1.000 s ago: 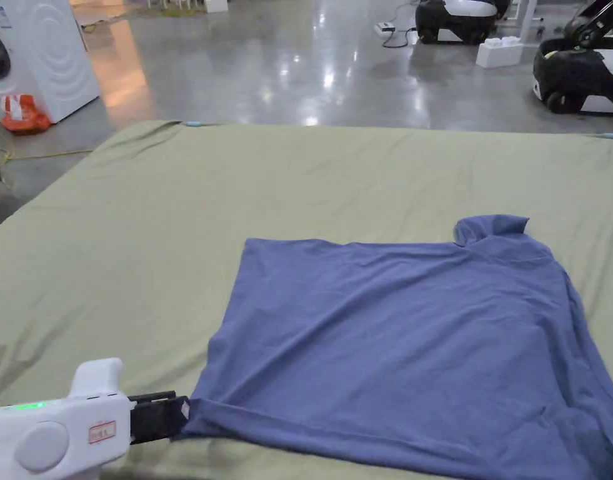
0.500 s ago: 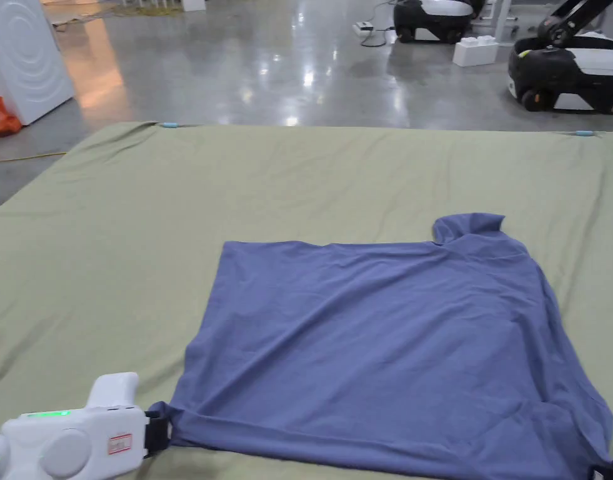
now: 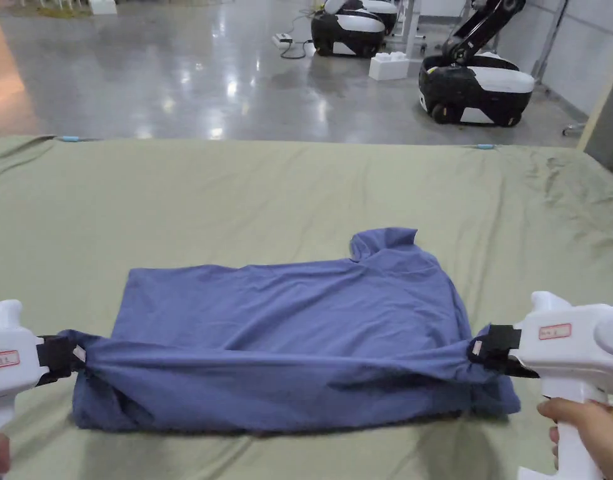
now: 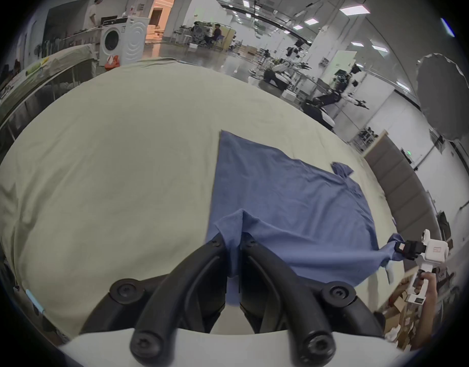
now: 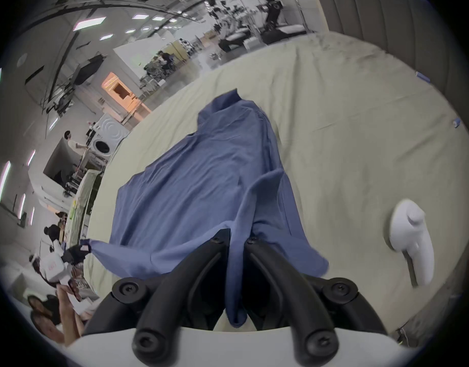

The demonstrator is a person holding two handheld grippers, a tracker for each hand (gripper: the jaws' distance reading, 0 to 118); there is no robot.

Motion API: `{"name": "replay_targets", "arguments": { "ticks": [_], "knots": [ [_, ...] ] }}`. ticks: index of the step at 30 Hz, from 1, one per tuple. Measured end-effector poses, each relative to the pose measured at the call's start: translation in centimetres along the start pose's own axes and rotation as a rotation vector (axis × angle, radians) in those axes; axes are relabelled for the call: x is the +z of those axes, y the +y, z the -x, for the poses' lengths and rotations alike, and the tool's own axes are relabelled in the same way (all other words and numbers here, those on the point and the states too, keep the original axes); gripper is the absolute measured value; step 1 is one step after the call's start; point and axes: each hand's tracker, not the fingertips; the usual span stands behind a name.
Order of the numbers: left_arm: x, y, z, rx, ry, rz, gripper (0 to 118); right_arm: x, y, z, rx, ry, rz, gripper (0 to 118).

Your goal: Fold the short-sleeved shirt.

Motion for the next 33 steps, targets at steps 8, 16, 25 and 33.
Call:
{"name": "replay_targets", "arguments": {
  "ticks": [8,16,25,33],
  "knots": [
    [-4.2,-1.2,0.9,0.042,0.058,0.056,32,-5.6,0.5,0.4,0.207,-0.208,0.042,71],
    [10.4,-4.1,0.1,0.007,-0.131,-0.324,83,9.7,-8.3,0.3,0.283,-0.037,-0.516,59],
    [19.3,-12.3,-4.4,-0.241,-0.091,-0.420,0,15.7,-16.7,2.2,0.346,-0.026,-0.617,3],
    [19.5,-15.1,-5.1,-0.239,-0.138,-0.359,0,4.1,-5.4,1.6,0.402,-0.257,-0.315,110]
  ]
}}
